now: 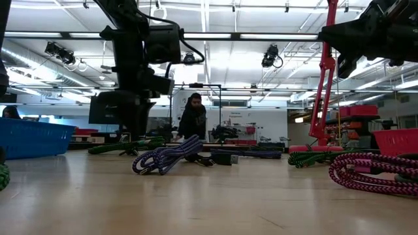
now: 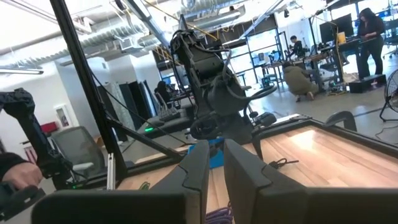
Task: Pick & Place USB Port
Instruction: Put the black and green charger cable into the red basket
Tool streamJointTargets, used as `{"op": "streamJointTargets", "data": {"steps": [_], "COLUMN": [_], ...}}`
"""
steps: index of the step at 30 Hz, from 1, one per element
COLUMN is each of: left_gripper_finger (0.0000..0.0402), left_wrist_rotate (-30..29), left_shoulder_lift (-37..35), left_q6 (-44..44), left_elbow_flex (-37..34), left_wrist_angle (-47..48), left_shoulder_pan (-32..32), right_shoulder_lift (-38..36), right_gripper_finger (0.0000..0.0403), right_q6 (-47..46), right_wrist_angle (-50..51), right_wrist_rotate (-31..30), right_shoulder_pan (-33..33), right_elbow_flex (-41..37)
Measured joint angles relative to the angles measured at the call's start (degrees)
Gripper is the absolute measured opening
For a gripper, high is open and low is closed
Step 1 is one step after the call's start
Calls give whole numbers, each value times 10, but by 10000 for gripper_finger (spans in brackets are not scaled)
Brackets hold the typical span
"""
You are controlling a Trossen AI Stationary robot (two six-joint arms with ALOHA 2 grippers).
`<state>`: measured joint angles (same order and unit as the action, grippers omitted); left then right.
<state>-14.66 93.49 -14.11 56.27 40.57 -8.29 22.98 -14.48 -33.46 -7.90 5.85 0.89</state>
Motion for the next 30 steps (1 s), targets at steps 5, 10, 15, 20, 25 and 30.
{"op": "streamJointTargets", "data": {"steps": [5,10,15,20,25,30], "left_gripper_finger": [167,167,147,31,29,29], "left_wrist_rotate": [-1,-35,-62,-43,-8,40], "left_shoulder_lift": [21,57,84,86,77,69], "left_q6": [5,24,45,48,65,83], "left_elbow_flex": [0,0,0,2,1,-1], "left_wrist_angle": [-10,-13,-25,-29,-32,-32], "left_shoulder_pan": [0,-1,-12,-13,-13,-11], "right_shoulder_lift": [0,0,0,0,0,0], "right_gripper_finger": [52,52,52,52,52,52], "right_q6": [0,0,2,2,2,2], "right_wrist_angle": [0,0,0,0,0,0], "right_wrist_rotate": [0,0,0,0,-1,-1], "right_shoulder_pan": [0,0,0,0,0,0], "right_elbow_flex": [0,0,0,0,0,0]}}
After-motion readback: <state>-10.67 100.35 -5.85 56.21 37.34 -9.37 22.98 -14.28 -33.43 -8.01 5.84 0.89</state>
